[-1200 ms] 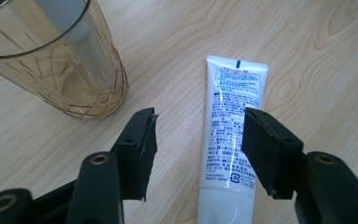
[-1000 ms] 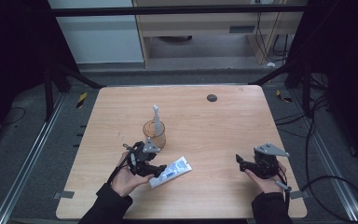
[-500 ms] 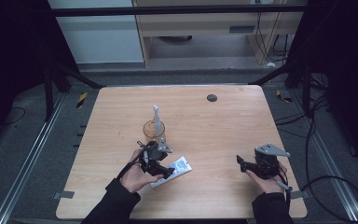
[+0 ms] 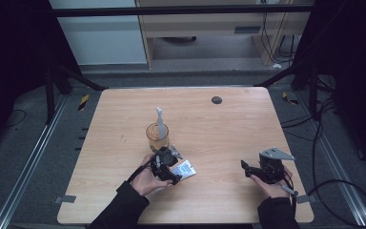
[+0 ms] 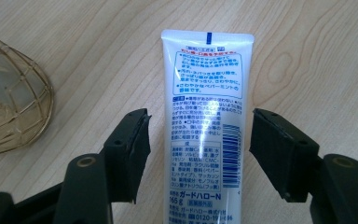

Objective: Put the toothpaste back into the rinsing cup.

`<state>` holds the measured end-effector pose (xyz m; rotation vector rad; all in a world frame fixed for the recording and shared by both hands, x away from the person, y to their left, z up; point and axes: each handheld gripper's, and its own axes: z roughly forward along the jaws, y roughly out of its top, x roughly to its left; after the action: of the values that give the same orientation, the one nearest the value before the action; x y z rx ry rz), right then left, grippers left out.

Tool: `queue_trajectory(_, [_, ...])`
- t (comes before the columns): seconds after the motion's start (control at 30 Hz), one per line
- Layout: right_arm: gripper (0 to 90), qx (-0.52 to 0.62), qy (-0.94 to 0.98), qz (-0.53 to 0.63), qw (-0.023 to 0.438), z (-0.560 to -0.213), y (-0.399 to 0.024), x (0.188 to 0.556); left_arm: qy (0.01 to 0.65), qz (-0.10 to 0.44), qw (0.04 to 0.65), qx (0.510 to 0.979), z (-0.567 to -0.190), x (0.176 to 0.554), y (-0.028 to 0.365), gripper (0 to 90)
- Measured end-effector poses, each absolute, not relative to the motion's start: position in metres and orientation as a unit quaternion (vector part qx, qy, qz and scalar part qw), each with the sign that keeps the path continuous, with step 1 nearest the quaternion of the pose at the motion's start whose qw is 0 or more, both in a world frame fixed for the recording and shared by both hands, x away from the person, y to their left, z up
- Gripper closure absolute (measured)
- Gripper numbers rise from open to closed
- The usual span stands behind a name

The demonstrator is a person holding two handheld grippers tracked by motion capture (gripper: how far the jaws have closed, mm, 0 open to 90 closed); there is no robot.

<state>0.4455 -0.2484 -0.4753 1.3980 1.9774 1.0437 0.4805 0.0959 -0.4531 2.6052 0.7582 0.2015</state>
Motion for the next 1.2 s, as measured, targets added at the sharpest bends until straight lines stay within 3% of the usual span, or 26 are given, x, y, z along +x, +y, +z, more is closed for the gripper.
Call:
queue_trajectory(0.87, [21.2, 0.512, 0.73, 0.38, 0.246, -0.477, -0.248, 0.448, 0.272, 0.047, 0.167, 0.946, -0.47, 0.49, 0.083, 41.9])
queue_trajectory(1.2, [21.3, 0.514, 0.729, 0.379, 0.247, -0.478, -0.248, 0.448, 0.293, 0.041, 0.201, 0.934, -0.462, 0.49, 0.095, 64.9])
